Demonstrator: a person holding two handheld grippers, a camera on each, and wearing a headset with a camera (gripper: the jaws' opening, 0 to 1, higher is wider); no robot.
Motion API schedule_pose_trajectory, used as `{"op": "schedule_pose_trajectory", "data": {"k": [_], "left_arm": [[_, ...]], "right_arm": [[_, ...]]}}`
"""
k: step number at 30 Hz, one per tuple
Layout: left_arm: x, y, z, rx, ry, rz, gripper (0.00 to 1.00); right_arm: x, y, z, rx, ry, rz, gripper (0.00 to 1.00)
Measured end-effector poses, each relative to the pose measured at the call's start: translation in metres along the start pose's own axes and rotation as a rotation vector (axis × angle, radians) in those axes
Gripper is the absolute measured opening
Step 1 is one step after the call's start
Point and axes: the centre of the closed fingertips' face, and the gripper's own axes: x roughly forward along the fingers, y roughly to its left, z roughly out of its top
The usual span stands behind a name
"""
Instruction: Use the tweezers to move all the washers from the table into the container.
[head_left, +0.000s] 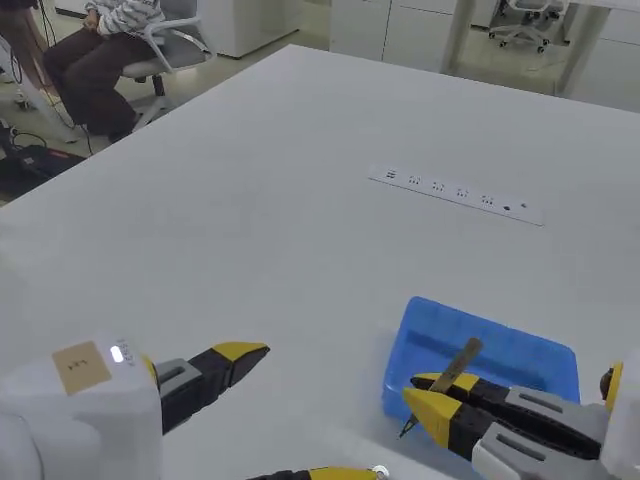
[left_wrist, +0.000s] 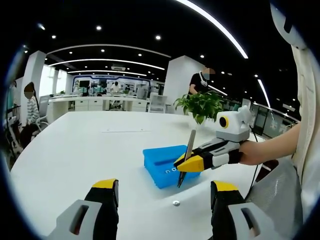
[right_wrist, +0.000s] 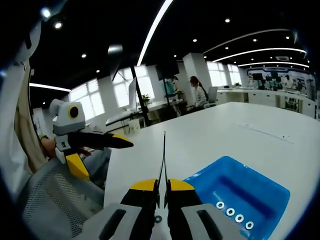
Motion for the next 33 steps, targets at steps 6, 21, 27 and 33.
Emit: {"op": "schedule_pose_trajectory", "data": {"k": [6,21,27,33], "left_arm": [[0.0,0.0,0.0,-0.001,0.002,-0.003,0.76],[0.0,0.0,-0.001,-0.001,0.004,-0.003,0.76],[0.0,0.0,-0.001,-0.003,0.003,-0.003,0.76],[0.0,-0.001,-0.001,0.0,0.003,-0.003,0.76]], "right_arm": [[0.004,0.002,-0.015,0.061,0.036,0.018,0.04],[0.019,0.006,-0.038,0.102,0.091,0.056,0.04],[0.019,0.01,-0.041,0.066,0.108,0.064,0.04],[0.02,0.021,-0.042,-0.055,0.131,0.09,0.04]]}}
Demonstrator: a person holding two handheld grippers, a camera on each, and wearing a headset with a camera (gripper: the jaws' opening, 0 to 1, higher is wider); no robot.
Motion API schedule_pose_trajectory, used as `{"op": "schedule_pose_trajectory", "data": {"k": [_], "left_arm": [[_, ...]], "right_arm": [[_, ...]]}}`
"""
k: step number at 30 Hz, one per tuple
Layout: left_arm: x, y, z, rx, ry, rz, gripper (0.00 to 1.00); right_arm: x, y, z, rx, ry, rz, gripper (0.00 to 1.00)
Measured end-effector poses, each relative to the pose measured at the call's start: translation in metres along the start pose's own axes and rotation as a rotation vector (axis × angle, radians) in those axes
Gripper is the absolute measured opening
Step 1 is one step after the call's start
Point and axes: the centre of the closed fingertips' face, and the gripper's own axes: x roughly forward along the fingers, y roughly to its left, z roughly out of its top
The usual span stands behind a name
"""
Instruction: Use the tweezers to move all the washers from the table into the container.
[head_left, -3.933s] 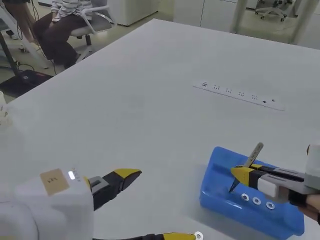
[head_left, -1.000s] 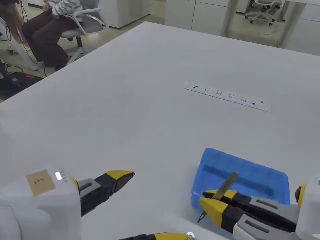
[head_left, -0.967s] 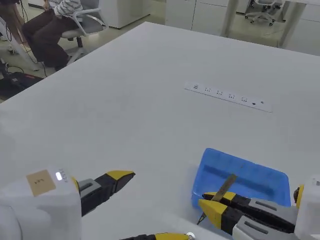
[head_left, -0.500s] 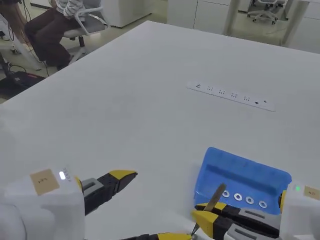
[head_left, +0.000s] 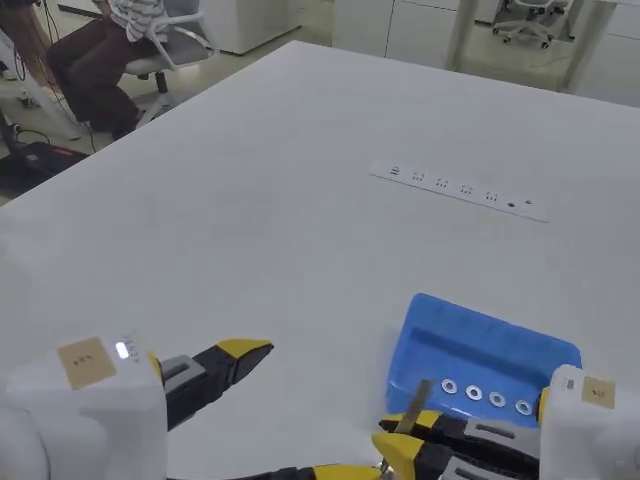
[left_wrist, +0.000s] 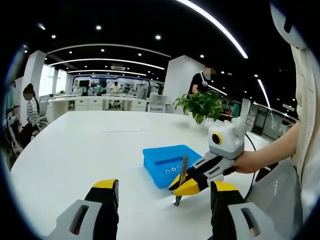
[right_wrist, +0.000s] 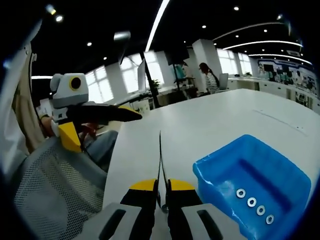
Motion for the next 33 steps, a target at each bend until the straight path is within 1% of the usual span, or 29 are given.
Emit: {"op": "schedule_pose_trajectory", "data": {"k": [1,2,4,6,7,8,10,12,13,15,16,20,23,26,27,29,31,32,33], "left_arm": [[0.0,0.0,0.0,-0.001,0.0,-0.001,0.76],[0.0,0.0,0.0,0.0,0.0,0.0,0.76],[0.0,0.0,0.0,0.0,-0.001,0.0,0.76],[0.0,0.0,0.0,0.0,-0.001,0.0,0.76],[0.0,0.0,0.0,0.001,-0.002,0.0,0.76],[0.0,0.0,0.0,0.001,-0.001,0.0,0.76],[0.0,0.0,0.0,0.001,-0.002,0.0,0.76],[0.0,0.0,0.0,0.001,-0.003,0.0,0.76],[0.0,0.0,0.0,0.001,-0.003,-0.001,0.76],[0.0,0.0,0.0,0.003,-0.002,-0.001,0.76],[0.0,0.0,0.001,0.003,-0.002,-0.002,0.76],[0.0,0.0,0.0,0.003,-0.002,-0.002,0.76],[0.0,0.0,0.001,0.001,-0.004,-0.002,0.76],[0.0,0.001,0.002,0.0,-0.008,0.001,0.76],[0.0,0.001,0.002,-0.001,-0.008,0.001,0.76],[0.0,0.001,0.002,-0.001,-0.01,0.001,0.76],[0.0,0.0,0.002,-0.002,-0.01,-0.002,0.76],[0.0,0.0,0.002,-0.001,-0.009,-0.002,0.76],[0.0,0.0,0.002,0.0,-0.009,-0.003,0.76]], "right_arm": [[0.001,0.002,0.0,-0.015,0.005,0.002,0.05],[0.001,0.004,-0.001,-0.054,0.016,0.006,0.05],[0.002,0.007,-0.002,-0.097,0.031,0.006,0.05],[0.003,0.011,-0.004,-0.162,0.053,0.012,0.05],[0.003,0.012,-0.004,-0.212,0.069,0.004,0.04],[0.002,0.013,-0.006,-0.229,0.087,0.008,0.04],[0.002,0.012,-0.007,-0.275,0.121,-0.008,0.03],[0.002,0.013,-0.007,-0.27,0.131,-0.001,0.03],[0.002,0.011,-0.007,-0.275,0.142,-0.01,0.03],[0.003,0.012,-0.007,-0.276,0.154,-0.006,0.02],[0.003,0.011,-0.008,-0.291,0.166,-0.018,0.02],[0.006,0.011,-0.007,-0.287,0.173,-0.026,0.02],[0.005,0.008,-0.006,-0.232,0.166,-0.027,0.02],[0.0,0.008,-0.003,-0.2,0.143,-0.018,0.03],[-0.003,0.007,-0.001,-0.185,0.137,-0.016,0.03],[-0.007,0.006,0.004,-0.178,0.127,-0.021,0.03],[-0.012,0.003,0.011,-0.155,0.104,-0.032,0.03],[-0.015,0.001,0.016,-0.133,0.082,-0.038,0.03],[-0.015,0.0,0.018,-0.125,0.074,-0.041,0.03]]}}
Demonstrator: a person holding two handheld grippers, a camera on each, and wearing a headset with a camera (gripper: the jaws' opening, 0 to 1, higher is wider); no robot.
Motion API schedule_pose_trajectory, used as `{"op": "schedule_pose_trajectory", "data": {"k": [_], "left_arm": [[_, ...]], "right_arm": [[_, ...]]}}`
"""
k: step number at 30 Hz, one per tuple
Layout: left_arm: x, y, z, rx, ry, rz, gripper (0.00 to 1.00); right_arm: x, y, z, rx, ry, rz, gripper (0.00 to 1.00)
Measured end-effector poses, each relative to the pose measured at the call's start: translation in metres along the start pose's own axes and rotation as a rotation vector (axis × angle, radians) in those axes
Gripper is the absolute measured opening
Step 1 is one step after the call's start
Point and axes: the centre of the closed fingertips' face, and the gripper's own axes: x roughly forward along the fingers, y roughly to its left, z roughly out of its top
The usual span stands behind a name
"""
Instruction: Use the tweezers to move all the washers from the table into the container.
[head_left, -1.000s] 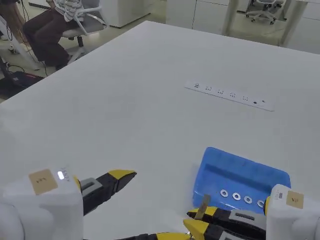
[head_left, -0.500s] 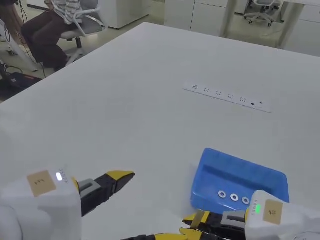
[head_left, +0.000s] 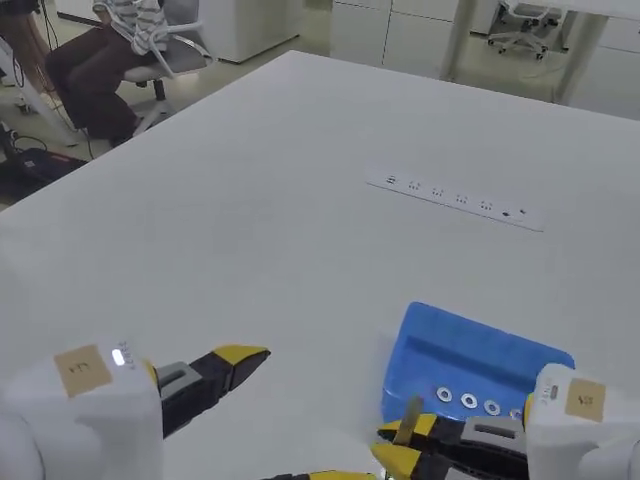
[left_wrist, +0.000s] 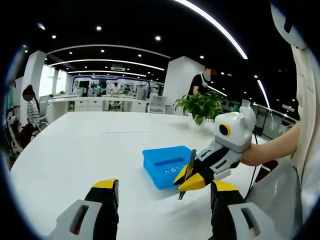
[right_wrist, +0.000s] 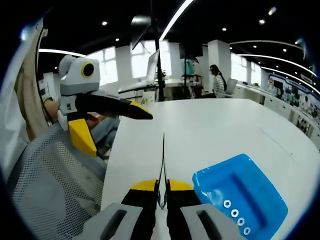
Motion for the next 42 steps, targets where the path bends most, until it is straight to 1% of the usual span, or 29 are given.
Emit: {"op": "schedule_pose_trajectory", "data": {"k": [1,3,5,7,10,11,13,17,21,24,32,42], "left_arm": [[0.0,0.0,0.0,0.0,0.0,-0.001,0.76],[0.0,-0.001,0.0,0.001,0.001,-0.002,0.76],[0.0,-0.001,0.0,0.001,0.0,-0.003,0.76],[0.0,-0.001,0.0,0.001,0.0,-0.003,0.76],[0.0,-0.001,0.0,0.001,-0.003,-0.002,0.76],[0.0,-0.001,0.001,0.001,-0.003,-0.001,0.76],[0.0,0.0,0.001,-0.002,-0.006,0.0,0.76],[0.0,0.001,0.001,-0.004,-0.009,0.004,0.76],[0.0,0.001,0.001,-0.006,-0.009,0.005,0.76],[0.0,0.0,0.001,-0.007,-0.007,0.003,0.76],[0.0,0.001,0.001,-0.009,-0.005,0.003,0.75],[0.0,0.0,0.0,-0.009,-0.004,0.002,0.75]], "right_arm": [[-0.003,-0.003,0.005,0.029,-0.024,-0.007,0.03],[-0.009,-0.01,0.012,0.064,-0.053,-0.02,0.03],[-0.013,-0.015,0.017,0.088,-0.073,-0.027,0.03],[-0.019,-0.022,0.024,0.119,-0.106,-0.041,0.03],[-0.024,-0.03,0.031,0.174,-0.146,-0.051,0.03],[-0.026,-0.035,0.032,0.199,-0.162,-0.054,0.03],[-0.029,-0.043,0.033,0.227,-0.175,-0.062,0.03],[-0.033,-0.058,0.036,0.251,-0.192,-0.077,0.03],[-0.032,-0.07,0.037,0.256,-0.192,-0.093,0.03],[-0.023,-0.081,0.031,0.231,-0.17,-0.113,0.03],[-0.008,-0.087,0.023,0.176,-0.129,-0.121,0.03],[0.005,-0.097,0.013,0.167,-0.097,-0.138,0.03]]}}
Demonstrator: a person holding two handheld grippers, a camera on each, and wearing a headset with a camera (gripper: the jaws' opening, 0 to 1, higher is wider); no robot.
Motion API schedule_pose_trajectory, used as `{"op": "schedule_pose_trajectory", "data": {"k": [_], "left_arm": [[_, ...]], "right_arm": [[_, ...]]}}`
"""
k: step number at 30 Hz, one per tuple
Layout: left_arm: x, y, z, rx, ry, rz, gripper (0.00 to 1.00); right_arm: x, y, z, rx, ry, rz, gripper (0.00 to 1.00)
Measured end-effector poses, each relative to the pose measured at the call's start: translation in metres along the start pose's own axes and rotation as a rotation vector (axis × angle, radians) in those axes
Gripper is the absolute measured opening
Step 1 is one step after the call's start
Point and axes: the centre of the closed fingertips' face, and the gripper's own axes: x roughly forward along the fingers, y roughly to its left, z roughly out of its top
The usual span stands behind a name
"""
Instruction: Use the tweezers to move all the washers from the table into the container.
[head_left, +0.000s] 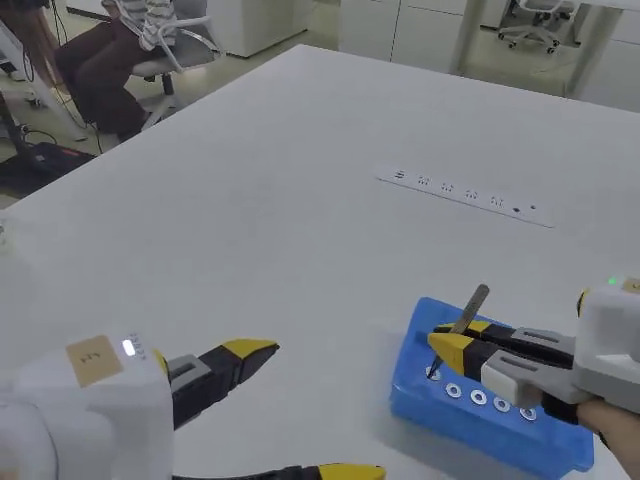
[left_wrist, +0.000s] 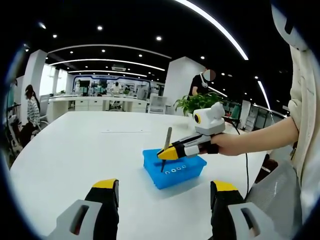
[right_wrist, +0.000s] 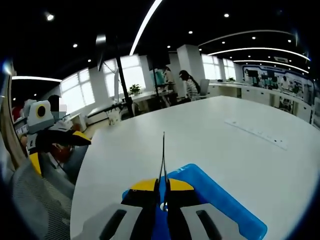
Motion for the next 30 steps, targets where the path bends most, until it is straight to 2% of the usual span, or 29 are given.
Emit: {"op": "schedule_pose_trajectory", "data": {"k": [8,22,30], "left_arm": [[0.0,0.0,0.0,-0.001,0.0,0.0,0.75],[0.0,0.001,0.0,0.002,0.003,-0.001,0.76],[0.0,0.0,0.001,-0.008,-0.003,-0.006,0.76]], "right_arm": [[0.007,-0.008,-0.012,0.002,0.034,-0.012,0.03],[0.009,-0.012,-0.015,-0.008,0.033,-0.014,0.03],[0.011,-0.012,-0.015,-0.056,0.024,-0.016,0.04]]}}
